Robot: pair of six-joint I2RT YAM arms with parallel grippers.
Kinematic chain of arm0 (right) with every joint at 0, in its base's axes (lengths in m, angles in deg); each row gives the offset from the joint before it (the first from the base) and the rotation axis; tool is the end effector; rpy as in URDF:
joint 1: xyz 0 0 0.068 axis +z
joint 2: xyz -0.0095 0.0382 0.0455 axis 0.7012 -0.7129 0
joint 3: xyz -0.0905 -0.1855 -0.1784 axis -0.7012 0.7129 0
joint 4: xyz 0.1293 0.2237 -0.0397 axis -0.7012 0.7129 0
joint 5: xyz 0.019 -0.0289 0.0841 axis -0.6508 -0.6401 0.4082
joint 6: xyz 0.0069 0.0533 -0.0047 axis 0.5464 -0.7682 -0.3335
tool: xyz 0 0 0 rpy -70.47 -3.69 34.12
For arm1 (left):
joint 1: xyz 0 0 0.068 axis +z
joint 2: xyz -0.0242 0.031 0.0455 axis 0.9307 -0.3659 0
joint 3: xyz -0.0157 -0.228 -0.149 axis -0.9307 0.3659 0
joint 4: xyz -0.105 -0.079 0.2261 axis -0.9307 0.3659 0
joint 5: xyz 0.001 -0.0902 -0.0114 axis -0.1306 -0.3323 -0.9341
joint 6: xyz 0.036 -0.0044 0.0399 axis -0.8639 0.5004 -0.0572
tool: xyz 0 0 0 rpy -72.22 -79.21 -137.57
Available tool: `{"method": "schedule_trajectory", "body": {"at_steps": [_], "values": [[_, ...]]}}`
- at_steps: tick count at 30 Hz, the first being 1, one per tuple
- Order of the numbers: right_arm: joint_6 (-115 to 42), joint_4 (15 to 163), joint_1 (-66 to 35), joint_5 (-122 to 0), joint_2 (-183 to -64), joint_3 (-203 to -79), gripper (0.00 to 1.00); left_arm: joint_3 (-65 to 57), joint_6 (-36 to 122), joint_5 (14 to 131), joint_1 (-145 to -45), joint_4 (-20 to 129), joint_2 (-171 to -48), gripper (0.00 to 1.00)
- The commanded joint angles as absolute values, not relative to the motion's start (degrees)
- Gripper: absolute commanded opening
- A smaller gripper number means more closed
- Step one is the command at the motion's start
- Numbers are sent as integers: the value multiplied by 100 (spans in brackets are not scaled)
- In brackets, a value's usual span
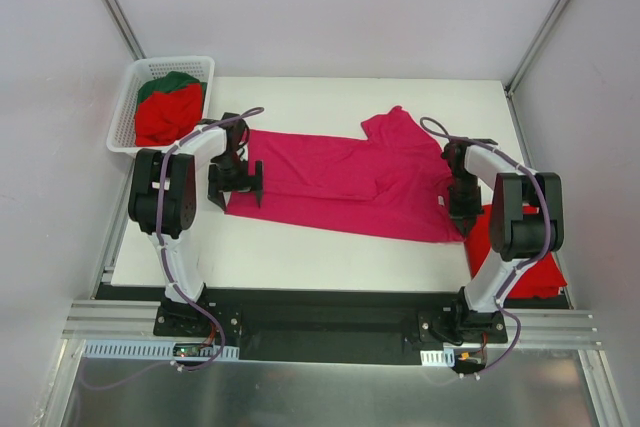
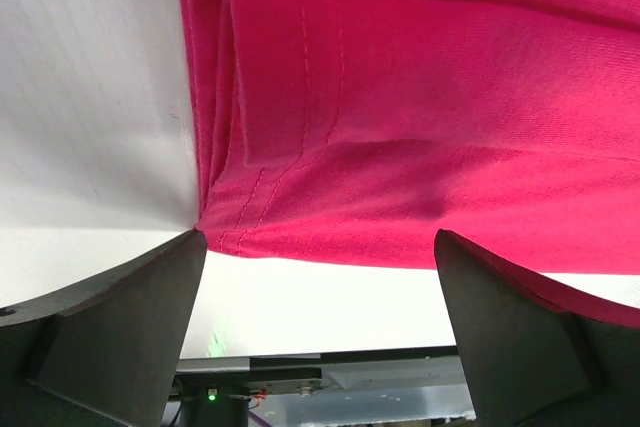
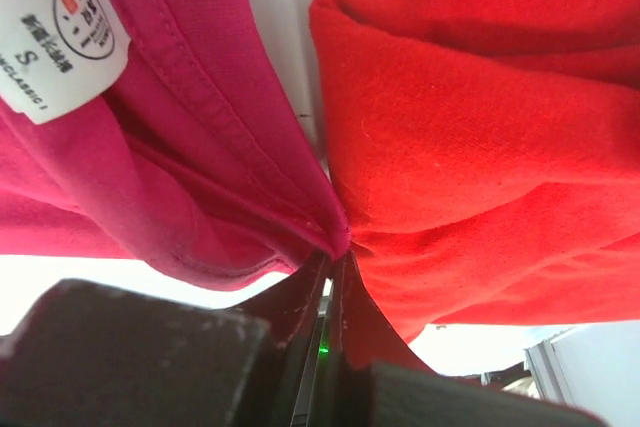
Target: Fold and stack the t-shirts
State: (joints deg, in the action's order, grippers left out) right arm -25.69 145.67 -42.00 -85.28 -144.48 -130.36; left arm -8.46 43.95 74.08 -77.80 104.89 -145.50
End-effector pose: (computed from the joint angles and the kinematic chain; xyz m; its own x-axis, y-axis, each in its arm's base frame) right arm 0.2994 0.0030 0.1646 -0.9903 -0.1086 0.0869 -0.1290 0.9508 -0.2817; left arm 0.3594 -0.0628 0.1621 -0.9934 -0.0642 -0.0953 -0.0504 0.9888 -0.1408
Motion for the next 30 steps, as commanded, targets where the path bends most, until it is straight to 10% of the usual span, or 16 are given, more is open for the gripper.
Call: {"method": "schedule_trajectory", "body": {"at_steps": [1,4,11,17,24,30], "values": [[-2526,14962,-4251,-8781,-14446,-13273,20,-993,4326,7516,-7724,10652,-14493,99],[-2597,15094,-4259,-8922,-14367,-13361,52,-1010,4326,7489,-7724,10661,-14476,99],[-2711,14972,-4251,-8756,-13866,-13923,71,-1195,4501,7349,-7750,10801,-14239,99],[-2623,14726,-4093,-8141,-14383,-14424,67,-1941,4774,7200,-7987,10880,-14308,99],[-2746,14488,-3969,-7727,-14482,-14091,31,-3022,4695,6725,-8198,10942,-15345,99],[-2711,14497,-3969,-7701,-14464,-13854,29,-3041,4704,6637,-8234,10942,-15522,99]]}}
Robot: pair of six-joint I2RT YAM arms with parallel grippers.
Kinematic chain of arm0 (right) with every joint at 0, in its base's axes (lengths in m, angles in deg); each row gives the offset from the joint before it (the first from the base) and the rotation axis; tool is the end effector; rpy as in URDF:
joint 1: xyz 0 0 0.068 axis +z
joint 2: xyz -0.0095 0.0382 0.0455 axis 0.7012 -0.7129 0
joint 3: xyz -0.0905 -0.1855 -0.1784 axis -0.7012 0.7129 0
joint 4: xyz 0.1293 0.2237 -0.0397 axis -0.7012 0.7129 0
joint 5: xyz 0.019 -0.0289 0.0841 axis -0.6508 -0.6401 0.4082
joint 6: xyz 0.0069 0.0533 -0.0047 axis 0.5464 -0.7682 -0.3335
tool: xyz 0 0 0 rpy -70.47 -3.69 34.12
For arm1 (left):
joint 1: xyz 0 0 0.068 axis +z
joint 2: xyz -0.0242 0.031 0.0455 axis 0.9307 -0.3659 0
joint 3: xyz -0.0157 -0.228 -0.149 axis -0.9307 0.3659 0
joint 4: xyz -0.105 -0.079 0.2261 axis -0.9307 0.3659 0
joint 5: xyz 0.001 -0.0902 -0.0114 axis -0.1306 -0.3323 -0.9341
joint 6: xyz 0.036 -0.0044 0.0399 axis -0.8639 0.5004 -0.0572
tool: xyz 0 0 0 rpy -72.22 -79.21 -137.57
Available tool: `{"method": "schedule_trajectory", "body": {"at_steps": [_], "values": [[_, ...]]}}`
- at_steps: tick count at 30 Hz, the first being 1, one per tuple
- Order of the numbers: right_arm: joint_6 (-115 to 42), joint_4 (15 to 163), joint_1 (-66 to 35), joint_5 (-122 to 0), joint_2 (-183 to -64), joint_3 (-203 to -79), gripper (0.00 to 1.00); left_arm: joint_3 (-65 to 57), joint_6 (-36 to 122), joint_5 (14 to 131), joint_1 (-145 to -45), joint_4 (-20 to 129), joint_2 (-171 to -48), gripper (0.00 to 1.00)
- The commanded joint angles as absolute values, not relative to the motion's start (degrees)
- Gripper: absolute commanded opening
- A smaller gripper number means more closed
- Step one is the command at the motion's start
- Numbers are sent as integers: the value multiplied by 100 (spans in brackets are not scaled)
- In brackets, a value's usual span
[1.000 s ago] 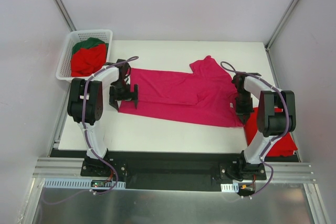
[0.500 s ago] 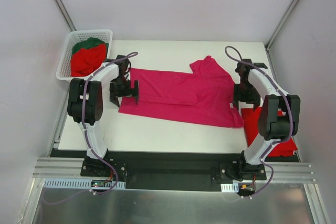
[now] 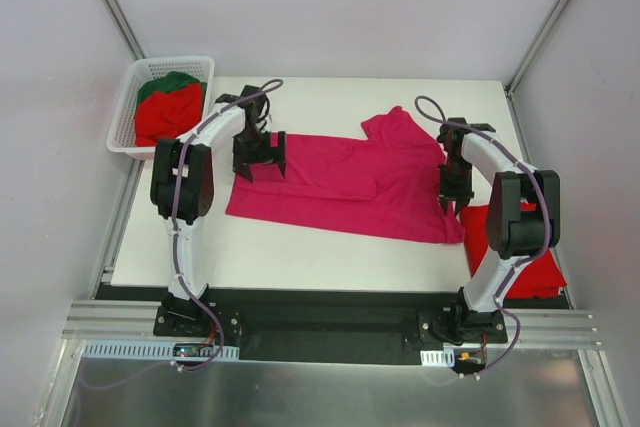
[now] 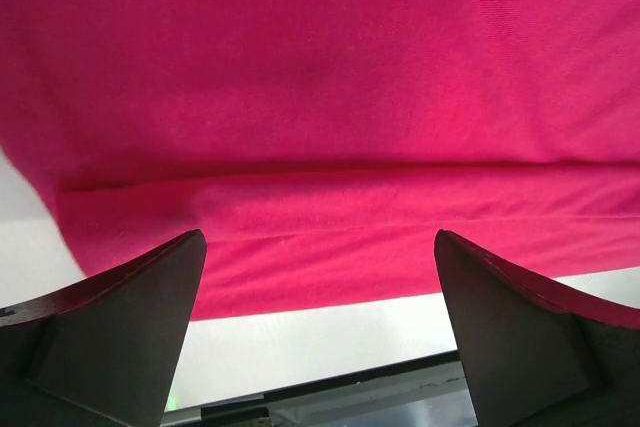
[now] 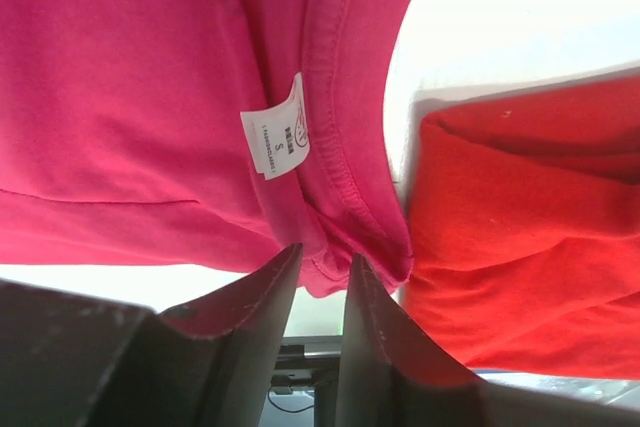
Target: Fold and stack the t-shirts
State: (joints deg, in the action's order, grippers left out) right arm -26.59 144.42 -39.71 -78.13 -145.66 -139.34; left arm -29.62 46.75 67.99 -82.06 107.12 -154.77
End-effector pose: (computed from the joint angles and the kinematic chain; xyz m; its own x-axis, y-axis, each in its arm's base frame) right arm 0.3323 0.0221 0.1950 -0.9875 -0.1347 -0.0814 -0.1194 0.9782 -0.1699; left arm 0.4205 -0.1092 0.1985 -0.9746 -0.0386 -0.2207 0.0260 0.9589 -0.2826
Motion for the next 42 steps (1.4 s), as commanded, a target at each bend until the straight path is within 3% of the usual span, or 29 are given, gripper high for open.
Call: {"method": "schedule_trajectory", "body": {"at_steps": [1,20,27,42], "values": [[-2711,14506,-3961,-7683,-14429,-13845,29,-3006,4695,6654,-8251,10933,-15522,99],[-2667,14207,-3969,-7604,-14631,-13361,24,-2470,4502,6980,-8287,10881,-15223,99],[-2632,14303,-3978,-7674,-14657,-13466,2,-2321,4502,7059,-8287,10863,-15179,99],[-2465,14804,-4127,-8439,-14507,-13801,1,-2232,4511,7226,-8287,10696,-15302,99]]}}
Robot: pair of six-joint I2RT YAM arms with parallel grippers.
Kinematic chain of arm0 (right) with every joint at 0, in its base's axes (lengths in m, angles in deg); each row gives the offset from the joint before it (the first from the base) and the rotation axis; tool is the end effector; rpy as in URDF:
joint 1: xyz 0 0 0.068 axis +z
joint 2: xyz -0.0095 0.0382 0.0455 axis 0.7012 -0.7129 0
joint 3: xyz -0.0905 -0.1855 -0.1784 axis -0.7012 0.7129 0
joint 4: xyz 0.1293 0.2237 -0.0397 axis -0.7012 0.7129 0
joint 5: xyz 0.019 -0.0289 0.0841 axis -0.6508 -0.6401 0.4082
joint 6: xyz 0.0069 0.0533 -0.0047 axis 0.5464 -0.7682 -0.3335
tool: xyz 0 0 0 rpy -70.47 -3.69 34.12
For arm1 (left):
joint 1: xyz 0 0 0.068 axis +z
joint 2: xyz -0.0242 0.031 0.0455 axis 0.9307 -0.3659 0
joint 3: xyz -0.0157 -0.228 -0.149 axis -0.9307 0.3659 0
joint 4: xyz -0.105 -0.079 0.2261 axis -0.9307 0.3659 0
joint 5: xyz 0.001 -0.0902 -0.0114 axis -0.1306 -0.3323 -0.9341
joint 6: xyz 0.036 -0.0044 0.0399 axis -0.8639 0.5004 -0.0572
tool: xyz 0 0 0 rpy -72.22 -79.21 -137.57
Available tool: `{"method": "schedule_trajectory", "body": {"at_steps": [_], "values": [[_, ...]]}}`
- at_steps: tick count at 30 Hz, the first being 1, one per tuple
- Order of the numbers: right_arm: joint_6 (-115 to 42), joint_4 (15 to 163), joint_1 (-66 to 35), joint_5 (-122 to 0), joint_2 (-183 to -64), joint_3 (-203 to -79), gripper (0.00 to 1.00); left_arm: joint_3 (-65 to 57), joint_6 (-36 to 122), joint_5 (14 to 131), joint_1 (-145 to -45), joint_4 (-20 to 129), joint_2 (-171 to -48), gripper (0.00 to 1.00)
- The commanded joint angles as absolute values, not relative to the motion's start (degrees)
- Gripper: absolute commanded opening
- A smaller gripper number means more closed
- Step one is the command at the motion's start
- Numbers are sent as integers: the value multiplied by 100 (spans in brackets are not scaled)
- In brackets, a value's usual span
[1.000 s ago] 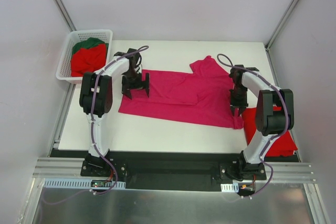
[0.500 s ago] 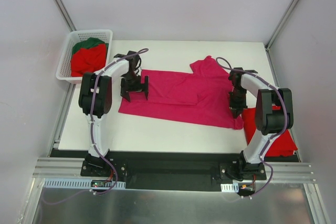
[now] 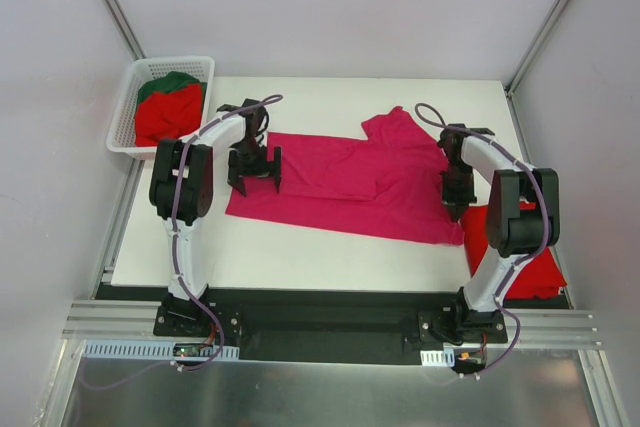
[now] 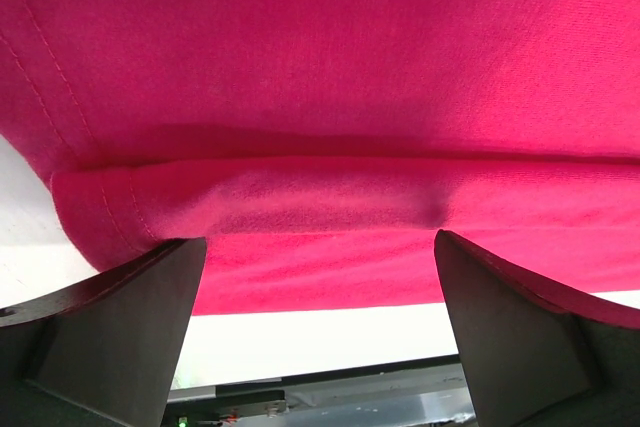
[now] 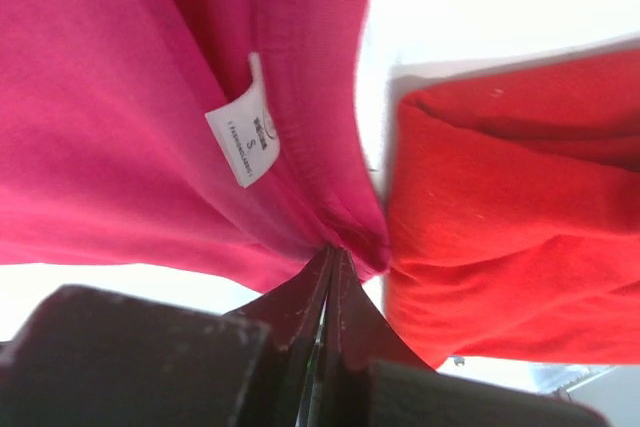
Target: Fold and stack the t-shirts
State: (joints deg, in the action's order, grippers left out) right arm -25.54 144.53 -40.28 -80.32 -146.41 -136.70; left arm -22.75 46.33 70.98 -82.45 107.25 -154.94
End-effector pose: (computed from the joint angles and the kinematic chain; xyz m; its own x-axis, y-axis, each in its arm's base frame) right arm 0.3250 0.0169 0.1798 -0.9897 -0.1425 -0.0148 -0.1365 0.9692 -0.2052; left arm 0.4016 -0.1057 0.1643 -0.9929 -0.0232 -0.1170 0.0015 0.9785 -0.2062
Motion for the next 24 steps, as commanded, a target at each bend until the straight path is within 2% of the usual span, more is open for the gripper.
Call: {"method": "schedule_trajectory", "body": {"at_steps": [1,7,8,10,13,14,15,24], "values": [[-2456,14813,-4145,-8474,-14525,-13749,1,-2232,4520,7217,-8278,10696,-15293,100],[-2465,14796,-4365,-8615,-14569,-13713,2,-2180,4493,7191,-8287,10678,-15214,99],[-2474,14804,-4400,-8563,-14552,-13791,20,-2162,4476,7191,-8287,10678,-15205,99],[-2544,14839,-4400,-8615,-14421,-13888,30,-2144,4458,7191,-8287,10678,-15179,99],[-2597,14892,-4383,-8527,-14210,-14195,56,-2101,4449,7191,-8287,10687,-15118,99],[-2614,14910,-4365,-8449,-14096,-14309,82,-2066,4449,7199,-8287,10687,-15091,99],[-2640,14919,-4347,-8396,-14051,-14519,96,-2057,4441,7191,-8287,10687,-15074,99],[-2404,14515,-3979,-7139,-14550,-14952,96,-2065,4441,7357,-8287,10661,-15214,99]]}}
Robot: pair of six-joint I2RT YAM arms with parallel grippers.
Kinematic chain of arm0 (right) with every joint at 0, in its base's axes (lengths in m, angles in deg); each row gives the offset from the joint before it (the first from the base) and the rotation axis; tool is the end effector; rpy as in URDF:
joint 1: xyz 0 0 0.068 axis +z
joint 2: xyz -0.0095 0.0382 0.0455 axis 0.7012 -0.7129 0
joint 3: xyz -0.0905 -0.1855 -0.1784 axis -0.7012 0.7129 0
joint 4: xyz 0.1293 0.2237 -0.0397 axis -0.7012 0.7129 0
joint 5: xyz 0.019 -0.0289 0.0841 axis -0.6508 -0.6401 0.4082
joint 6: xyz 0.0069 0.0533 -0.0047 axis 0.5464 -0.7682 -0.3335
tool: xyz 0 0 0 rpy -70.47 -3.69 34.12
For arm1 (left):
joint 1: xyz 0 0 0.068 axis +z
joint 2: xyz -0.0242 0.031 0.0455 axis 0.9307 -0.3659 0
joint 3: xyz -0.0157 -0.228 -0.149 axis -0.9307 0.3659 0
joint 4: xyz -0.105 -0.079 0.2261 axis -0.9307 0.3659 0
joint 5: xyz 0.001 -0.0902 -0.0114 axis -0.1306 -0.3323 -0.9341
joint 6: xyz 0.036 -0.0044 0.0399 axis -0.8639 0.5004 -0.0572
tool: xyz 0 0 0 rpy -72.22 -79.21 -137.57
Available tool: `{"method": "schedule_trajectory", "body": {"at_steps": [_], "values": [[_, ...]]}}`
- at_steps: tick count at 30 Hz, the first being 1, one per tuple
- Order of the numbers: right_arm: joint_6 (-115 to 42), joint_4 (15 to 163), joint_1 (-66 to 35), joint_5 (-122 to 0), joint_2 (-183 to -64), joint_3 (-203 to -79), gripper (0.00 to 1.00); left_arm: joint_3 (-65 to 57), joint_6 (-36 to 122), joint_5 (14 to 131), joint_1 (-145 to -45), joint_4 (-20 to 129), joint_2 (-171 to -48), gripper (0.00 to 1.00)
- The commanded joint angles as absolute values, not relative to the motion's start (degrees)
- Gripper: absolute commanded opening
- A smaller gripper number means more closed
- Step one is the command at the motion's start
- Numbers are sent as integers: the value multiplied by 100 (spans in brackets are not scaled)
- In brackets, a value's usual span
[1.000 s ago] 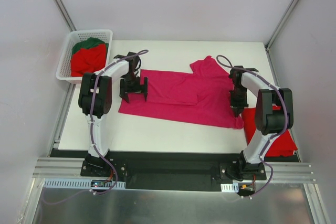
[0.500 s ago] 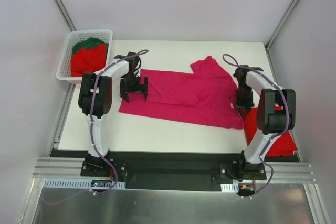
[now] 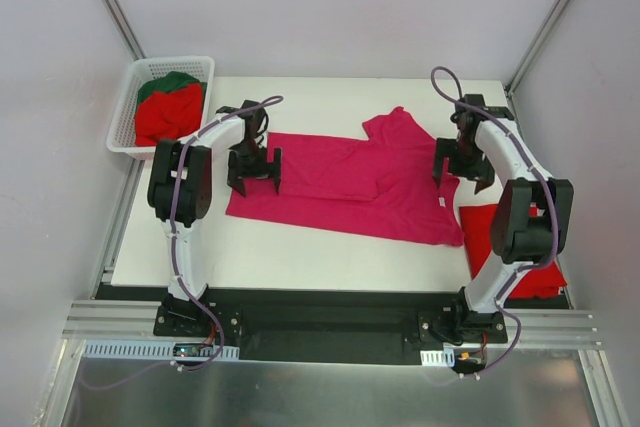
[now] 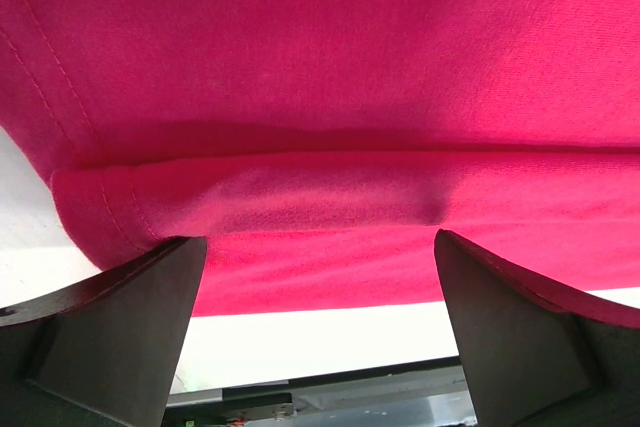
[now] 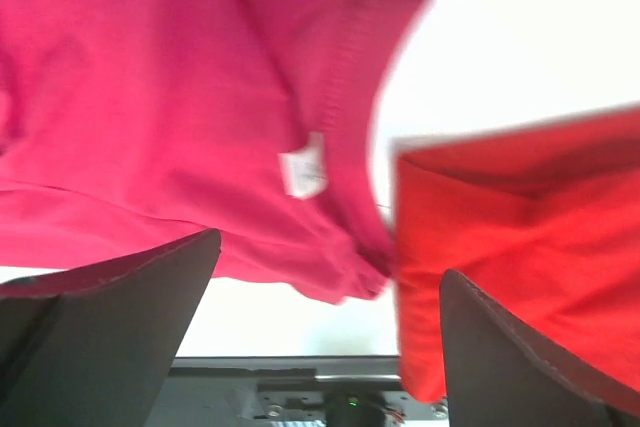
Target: Fold and stack the t-shirts
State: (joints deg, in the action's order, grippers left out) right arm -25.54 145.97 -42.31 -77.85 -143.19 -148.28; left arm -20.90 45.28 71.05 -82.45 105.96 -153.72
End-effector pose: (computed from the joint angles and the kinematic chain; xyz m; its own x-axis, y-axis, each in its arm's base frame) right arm 0.3487 0.0078 0.2500 -0.9629 -0.1067 -0.2478 -0.0642 0.9827 -0.1737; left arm 0.3974 -0.1046 0.1647 -0.9912 -0.0057 -0.1322 0.0218 0.9785 -0.2053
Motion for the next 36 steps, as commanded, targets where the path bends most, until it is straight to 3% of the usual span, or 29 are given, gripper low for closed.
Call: {"method": "schedule_trajectory", "body": {"at_steps": [1,11,24,29,36], "values": [[-2377,14488,-3917,-7060,-14612,-15030,96,-2117,4440,7358,-8287,10661,-15301,99],[-2219,14804,-3258,-6470,-14824,-15576,96,-2671,4528,7621,-8295,10687,-15425,99],[-2166,14664,-2845,-6338,-14614,-15207,96,-2909,4616,8403,-8453,10336,-14793,100],[-2192,14611,-2660,-6119,-14482,-14962,96,-3041,4739,8106,-8454,10335,-14617,99],[-2052,14049,-1773,-6302,-14340,-14750,96,-1892,5021,7927,-8445,10327,-14064,99]]}}
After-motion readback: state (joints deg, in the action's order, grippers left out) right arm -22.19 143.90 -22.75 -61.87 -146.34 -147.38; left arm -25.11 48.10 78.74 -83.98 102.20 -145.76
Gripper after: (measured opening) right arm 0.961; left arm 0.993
